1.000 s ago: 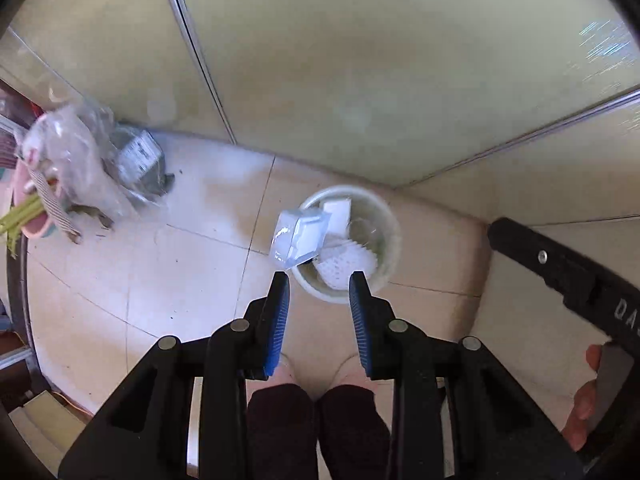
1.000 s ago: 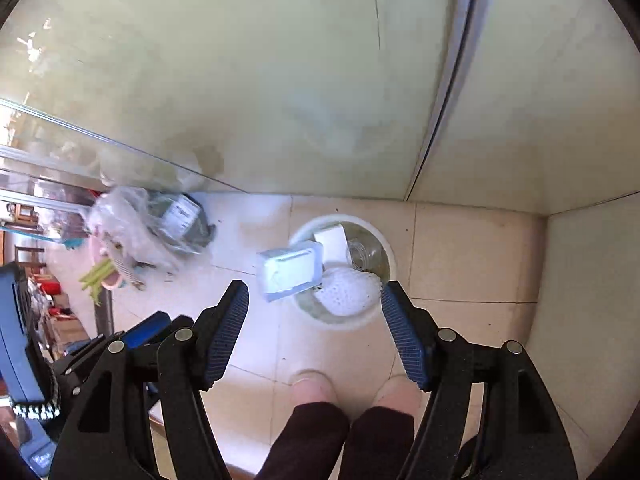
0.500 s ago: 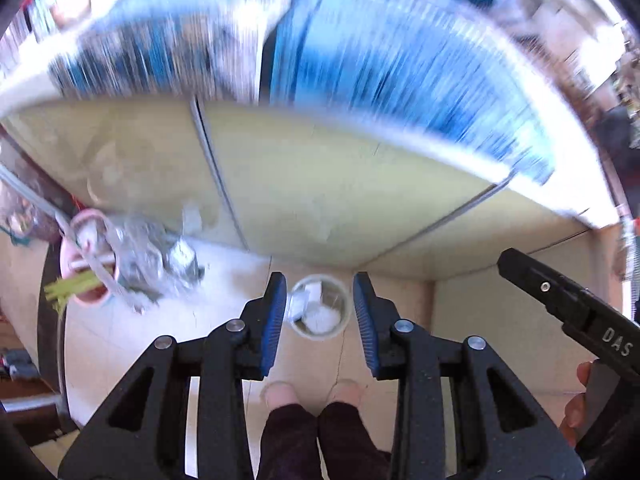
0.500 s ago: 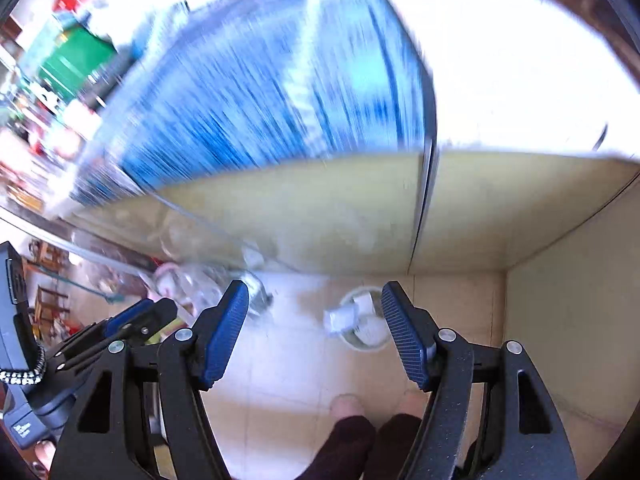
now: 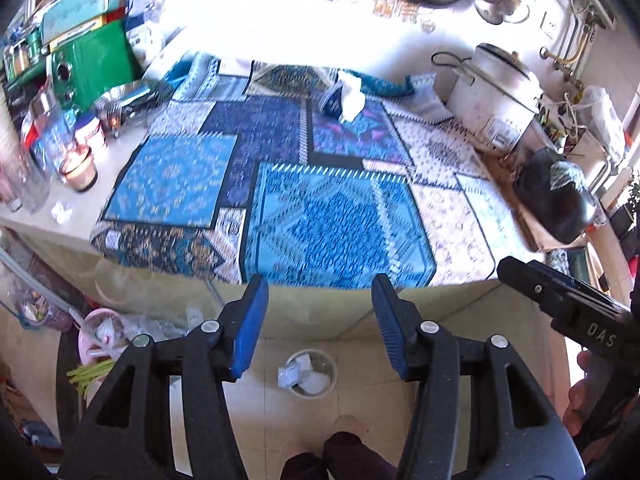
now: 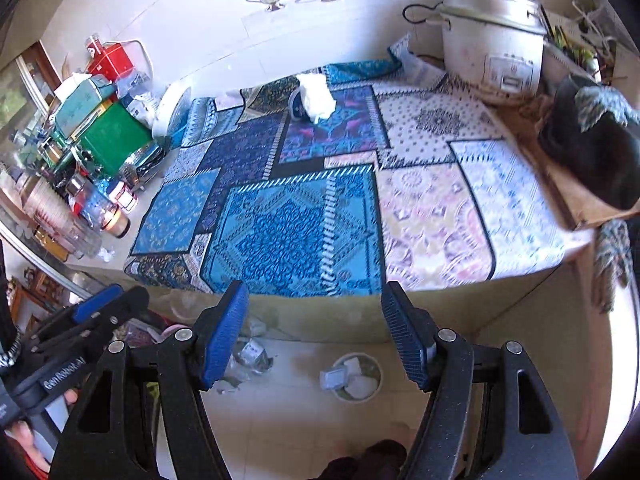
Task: Collect trash
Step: 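Raise both tools back to the counter toward the tissue and cup, then grasp the blue plastic cup with the left tool while the right tool grasps the white tissue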
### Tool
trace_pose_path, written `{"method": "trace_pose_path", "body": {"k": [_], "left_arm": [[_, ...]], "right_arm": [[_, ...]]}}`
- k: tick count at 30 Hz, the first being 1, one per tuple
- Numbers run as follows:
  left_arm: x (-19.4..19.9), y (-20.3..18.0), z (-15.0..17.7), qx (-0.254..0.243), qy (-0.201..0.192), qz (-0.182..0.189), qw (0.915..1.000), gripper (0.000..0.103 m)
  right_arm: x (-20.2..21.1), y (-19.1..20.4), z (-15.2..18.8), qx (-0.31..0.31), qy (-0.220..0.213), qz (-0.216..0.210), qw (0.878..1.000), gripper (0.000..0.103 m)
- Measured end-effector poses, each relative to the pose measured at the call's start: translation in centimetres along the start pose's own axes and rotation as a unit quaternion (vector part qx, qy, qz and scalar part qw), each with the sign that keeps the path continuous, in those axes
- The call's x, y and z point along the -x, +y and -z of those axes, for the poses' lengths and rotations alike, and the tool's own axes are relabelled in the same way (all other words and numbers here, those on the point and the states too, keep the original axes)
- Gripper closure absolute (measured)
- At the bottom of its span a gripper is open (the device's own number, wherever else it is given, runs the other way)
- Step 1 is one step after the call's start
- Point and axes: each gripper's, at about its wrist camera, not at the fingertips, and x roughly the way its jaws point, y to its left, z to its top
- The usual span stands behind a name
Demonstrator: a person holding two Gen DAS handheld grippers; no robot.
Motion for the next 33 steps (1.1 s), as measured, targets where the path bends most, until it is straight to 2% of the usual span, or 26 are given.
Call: {"method": "trace_pose_path", "body": {"k": [7, 13, 19, 25, 33], "left_arm": [[-1.3, -1.3, -5.2, -0.016, -0.016, -0.018, 0.9996, 0.049], [-4.2, -2.8, -10.9, -0.001, -0.026, -0.024, 0.9994, 0.048], [-7.6, -4.2, -16.1, 0.028, -0.032, -0.044, 0.9982, 0.047], [-11.1, -4.7, -19.4, 0.045, -0.023, -0.061, 0.9969, 0.047], [-15.4, -3.2, -22.4, 0.042, -0.012, -0.076, 0.9961, 0.047]], "right_arm": [[0.2, -2.0, -5.1, 0.004, -0.024, -0.004, 1.000, 0.037], [-1.7, -3.4, -10.6, 0.020, -0.032, -0.020, 0.999, 0.037], [-4.7, -5.0, -16.2, 0.049, -0.016, -0.042, 0.998, 0.037], [-8.6, -5.7, -20.0, 0.070, 0.003, -0.055, 0.996, 0.037], [-13.6, -4.8, -23.6, 0.065, 0.022, -0.078, 0.995, 0.037]]}}
